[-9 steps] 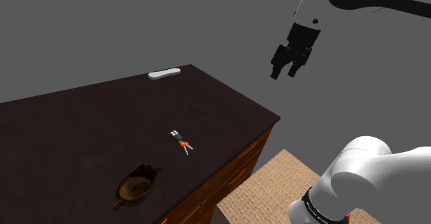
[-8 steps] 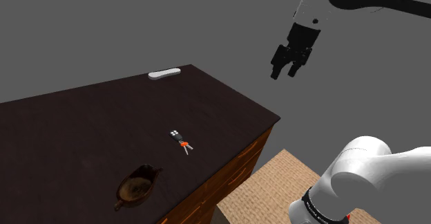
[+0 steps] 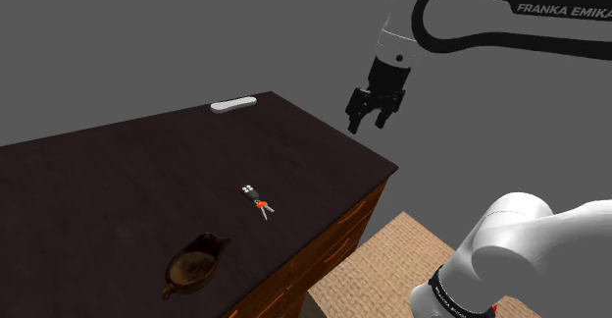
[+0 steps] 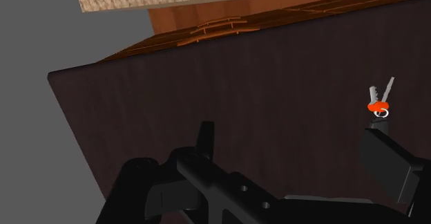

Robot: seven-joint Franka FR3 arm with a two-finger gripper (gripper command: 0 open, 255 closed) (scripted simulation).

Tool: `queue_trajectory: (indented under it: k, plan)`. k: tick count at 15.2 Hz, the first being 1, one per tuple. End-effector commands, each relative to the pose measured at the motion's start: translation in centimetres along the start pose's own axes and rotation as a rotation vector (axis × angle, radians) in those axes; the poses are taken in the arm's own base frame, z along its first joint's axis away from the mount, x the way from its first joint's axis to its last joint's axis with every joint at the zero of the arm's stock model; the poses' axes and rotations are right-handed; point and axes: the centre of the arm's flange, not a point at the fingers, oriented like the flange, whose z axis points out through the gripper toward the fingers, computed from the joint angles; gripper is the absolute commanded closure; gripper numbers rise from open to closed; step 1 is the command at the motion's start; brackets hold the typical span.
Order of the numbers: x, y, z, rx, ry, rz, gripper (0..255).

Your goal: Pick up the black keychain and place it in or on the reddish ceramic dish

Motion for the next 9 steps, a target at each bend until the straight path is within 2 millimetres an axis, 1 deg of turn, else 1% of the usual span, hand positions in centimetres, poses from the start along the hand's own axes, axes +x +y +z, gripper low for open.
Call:
queue_trajectory:
  k: [1,9]
  plan:
    - [0.8,-2.0,1.5,-0.001,0.002,0.001,0]
    - [3.7,-9.7,8.3,-0.010,0.002,0.005,0]
